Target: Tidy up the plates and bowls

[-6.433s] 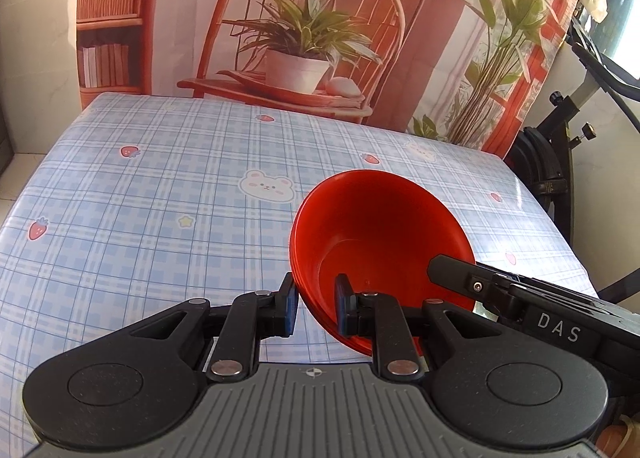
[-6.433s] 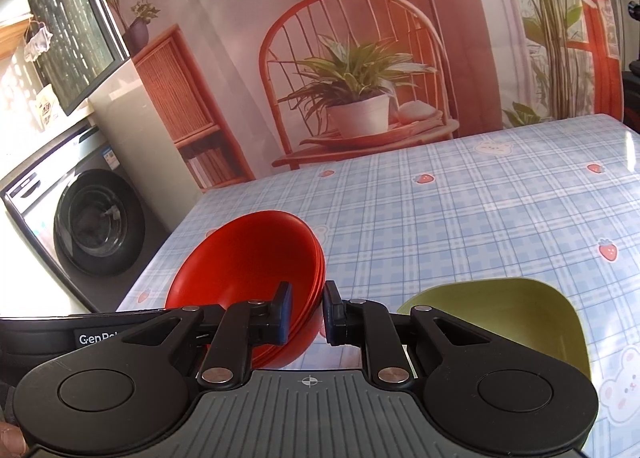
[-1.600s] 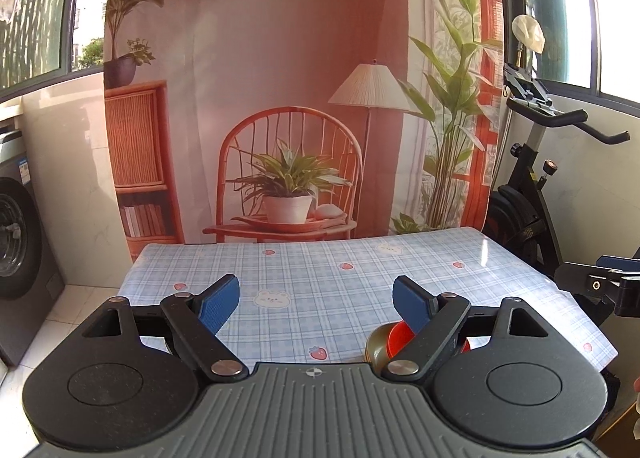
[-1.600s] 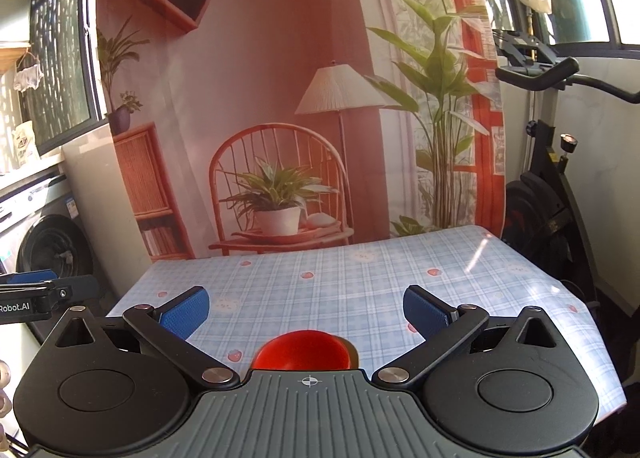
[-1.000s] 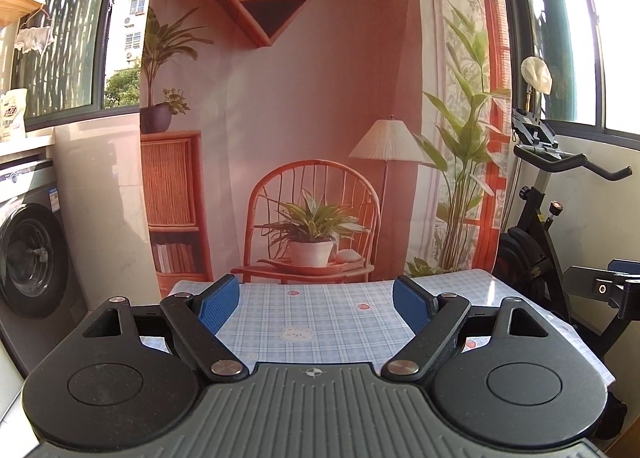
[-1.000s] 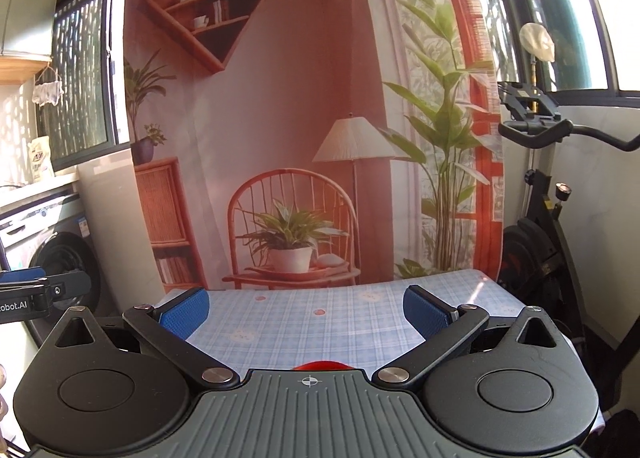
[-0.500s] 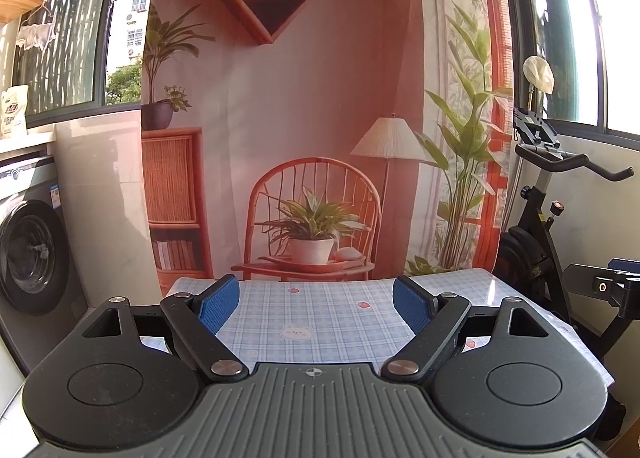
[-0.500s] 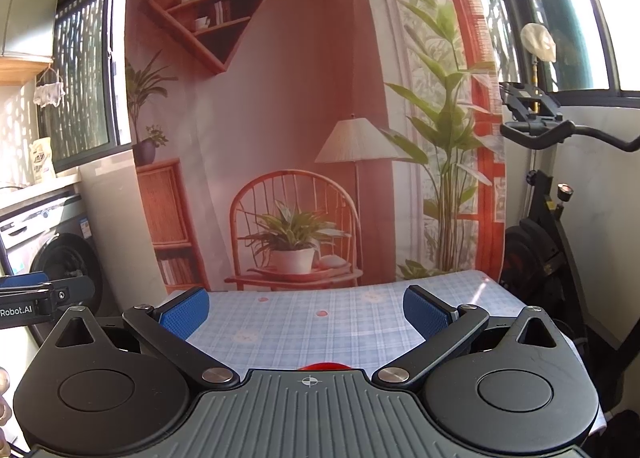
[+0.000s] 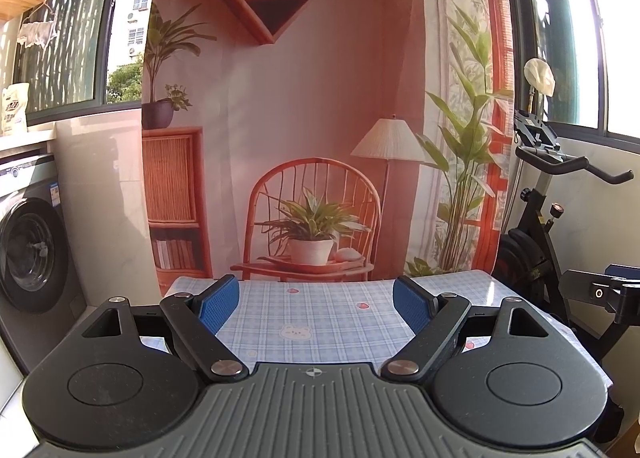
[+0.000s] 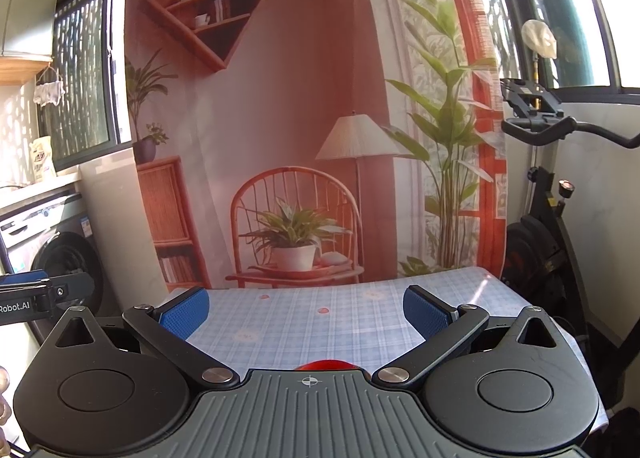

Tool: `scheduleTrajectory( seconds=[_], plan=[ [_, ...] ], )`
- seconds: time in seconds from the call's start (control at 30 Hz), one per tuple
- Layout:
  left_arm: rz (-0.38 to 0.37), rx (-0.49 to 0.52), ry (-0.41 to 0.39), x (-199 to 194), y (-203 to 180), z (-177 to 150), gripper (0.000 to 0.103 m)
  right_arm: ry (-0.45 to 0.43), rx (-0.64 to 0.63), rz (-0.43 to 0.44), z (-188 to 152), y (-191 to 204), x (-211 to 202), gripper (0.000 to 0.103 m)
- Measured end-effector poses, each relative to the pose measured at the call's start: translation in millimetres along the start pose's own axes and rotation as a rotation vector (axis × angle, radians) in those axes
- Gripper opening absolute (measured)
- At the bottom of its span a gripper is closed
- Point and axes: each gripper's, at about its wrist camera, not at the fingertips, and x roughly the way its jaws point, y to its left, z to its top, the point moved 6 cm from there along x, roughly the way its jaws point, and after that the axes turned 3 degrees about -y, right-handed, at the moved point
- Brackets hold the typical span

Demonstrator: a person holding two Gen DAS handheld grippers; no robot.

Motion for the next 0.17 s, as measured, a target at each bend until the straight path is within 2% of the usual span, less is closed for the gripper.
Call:
scheduleTrajectory(
  seconds=[0.17],
  plan=[
    [0.002,0.0,0.003,0.4,1.3,-0.4,0.086,0.0,0.0,0.001,-0.2,-0.6,0.7,0.103]
  ],
)
